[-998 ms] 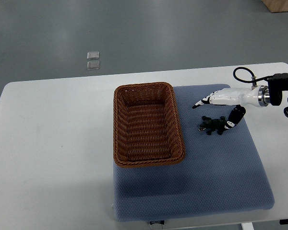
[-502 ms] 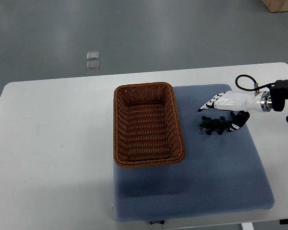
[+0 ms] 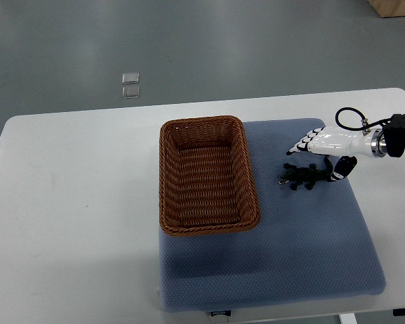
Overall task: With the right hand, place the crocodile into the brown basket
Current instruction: 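Close the right hand's fingers around the crocodile toy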
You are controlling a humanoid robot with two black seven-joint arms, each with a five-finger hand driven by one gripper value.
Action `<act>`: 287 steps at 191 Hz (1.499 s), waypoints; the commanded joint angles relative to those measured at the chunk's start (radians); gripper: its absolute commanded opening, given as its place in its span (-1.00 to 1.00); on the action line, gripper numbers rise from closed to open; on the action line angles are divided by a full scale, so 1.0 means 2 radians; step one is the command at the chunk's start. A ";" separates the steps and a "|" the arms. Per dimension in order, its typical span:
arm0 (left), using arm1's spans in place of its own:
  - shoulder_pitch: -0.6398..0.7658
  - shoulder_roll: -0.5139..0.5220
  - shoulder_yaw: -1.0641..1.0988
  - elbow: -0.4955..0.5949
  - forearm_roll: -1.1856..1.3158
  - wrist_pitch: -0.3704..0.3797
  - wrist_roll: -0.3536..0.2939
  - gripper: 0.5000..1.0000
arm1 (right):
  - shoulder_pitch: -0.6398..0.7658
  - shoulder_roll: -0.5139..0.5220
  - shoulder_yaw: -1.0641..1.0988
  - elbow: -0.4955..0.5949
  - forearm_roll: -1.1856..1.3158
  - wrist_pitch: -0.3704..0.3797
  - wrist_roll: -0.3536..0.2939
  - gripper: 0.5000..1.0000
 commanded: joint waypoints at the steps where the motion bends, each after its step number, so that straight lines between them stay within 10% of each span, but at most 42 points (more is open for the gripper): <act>1: 0.000 0.000 0.000 0.000 0.000 0.000 0.000 1.00 | 0.008 0.000 0.001 0.012 0.003 0.003 0.000 0.71; 149: 0.000 0.000 0.000 0.000 0.000 0.000 0.000 1.00 | 0.000 0.021 -0.002 0.007 -0.004 0.009 -0.018 0.64; 219: 0.000 0.000 0.000 0.000 0.000 0.000 0.000 1.00 | 0.000 0.021 -0.018 0.005 -0.003 0.003 -0.019 -0.39; 287: 0.000 0.000 0.000 0.000 0.000 0.000 0.000 1.00 | 0.007 0.019 -0.018 0.006 0.003 0.002 -0.017 -0.54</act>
